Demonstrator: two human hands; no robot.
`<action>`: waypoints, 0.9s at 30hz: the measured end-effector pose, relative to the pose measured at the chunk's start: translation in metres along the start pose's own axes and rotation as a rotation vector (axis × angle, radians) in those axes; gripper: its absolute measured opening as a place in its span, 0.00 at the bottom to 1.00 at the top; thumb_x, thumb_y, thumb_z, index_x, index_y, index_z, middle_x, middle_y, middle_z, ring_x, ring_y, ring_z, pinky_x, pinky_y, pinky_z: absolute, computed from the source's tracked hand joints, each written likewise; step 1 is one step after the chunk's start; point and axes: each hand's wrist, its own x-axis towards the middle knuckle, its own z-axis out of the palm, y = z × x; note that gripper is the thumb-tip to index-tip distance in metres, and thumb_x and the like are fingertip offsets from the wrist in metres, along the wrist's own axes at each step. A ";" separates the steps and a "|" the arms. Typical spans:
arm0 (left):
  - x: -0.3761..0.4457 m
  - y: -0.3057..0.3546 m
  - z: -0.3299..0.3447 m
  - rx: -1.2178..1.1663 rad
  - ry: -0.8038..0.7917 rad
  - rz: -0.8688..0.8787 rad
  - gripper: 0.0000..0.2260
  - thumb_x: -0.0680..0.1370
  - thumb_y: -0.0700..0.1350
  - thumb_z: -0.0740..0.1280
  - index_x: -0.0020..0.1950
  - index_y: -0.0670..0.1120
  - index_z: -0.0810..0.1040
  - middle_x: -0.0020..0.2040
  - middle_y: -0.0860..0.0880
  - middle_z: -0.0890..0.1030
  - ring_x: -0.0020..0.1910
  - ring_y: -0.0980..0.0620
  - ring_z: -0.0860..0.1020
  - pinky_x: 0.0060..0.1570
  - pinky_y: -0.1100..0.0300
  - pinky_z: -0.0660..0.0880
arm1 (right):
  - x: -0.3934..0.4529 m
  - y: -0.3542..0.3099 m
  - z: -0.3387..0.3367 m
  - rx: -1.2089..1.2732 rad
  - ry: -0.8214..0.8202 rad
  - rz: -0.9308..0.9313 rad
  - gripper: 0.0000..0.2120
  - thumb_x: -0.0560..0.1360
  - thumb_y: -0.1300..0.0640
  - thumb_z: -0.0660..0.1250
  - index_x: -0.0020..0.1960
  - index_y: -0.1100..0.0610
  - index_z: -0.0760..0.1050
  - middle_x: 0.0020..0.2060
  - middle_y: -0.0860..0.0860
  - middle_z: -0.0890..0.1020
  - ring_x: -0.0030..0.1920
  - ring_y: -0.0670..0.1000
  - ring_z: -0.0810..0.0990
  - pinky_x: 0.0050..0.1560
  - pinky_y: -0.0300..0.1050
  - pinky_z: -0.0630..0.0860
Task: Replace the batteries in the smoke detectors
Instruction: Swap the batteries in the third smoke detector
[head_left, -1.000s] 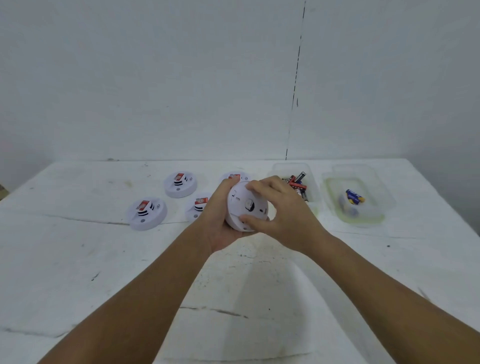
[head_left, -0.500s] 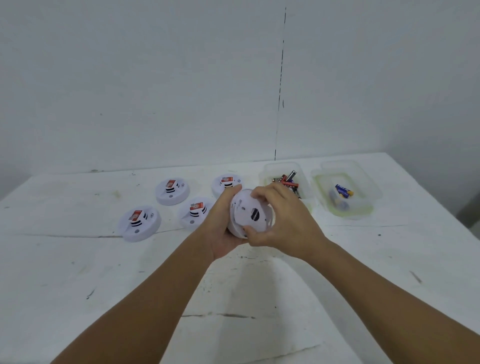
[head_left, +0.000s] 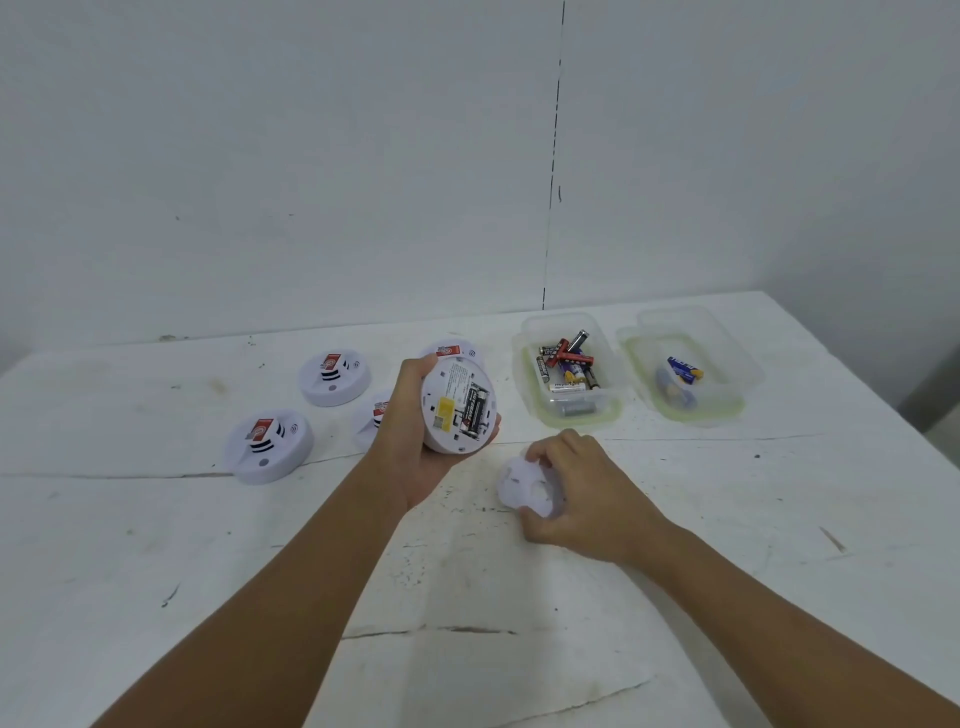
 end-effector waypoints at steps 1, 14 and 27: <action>0.001 0.000 -0.001 -0.009 -0.002 -0.002 0.19 0.79 0.55 0.66 0.63 0.44 0.83 0.57 0.41 0.82 0.55 0.41 0.78 0.67 0.41 0.75 | -0.001 0.003 0.002 -0.017 -0.010 0.002 0.31 0.66 0.35 0.69 0.64 0.49 0.73 0.55 0.43 0.72 0.56 0.48 0.70 0.59 0.47 0.74; -0.001 -0.010 0.005 0.062 -0.008 -0.013 0.18 0.81 0.55 0.65 0.61 0.43 0.82 0.50 0.41 0.85 0.49 0.43 0.83 0.53 0.45 0.81 | 0.025 -0.028 -0.015 0.405 0.385 0.010 0.09 0.79 0.53 0.73 0.59 0.48 0.78 0.49 0.44 0.79 0.48 0.47 0.80 0.50 0.39 0.77; -0.011 -0.016 0.015 0.081 -0.013 -0.032 0.18 0.82 0.56 0.64 0.51 0.45 0.87 0.50 0.40 0.86 0.46 0.45 0.84 0.54 0.47 0.79 | 0.025 -0.039 -0.018 0.444 0.348 0.023 0.14 0.75 0.53 0.78 0.57 0.44 0.80 0.51 0.43 0.81 0.48 0.45 0.82 0.50 0.33 0.77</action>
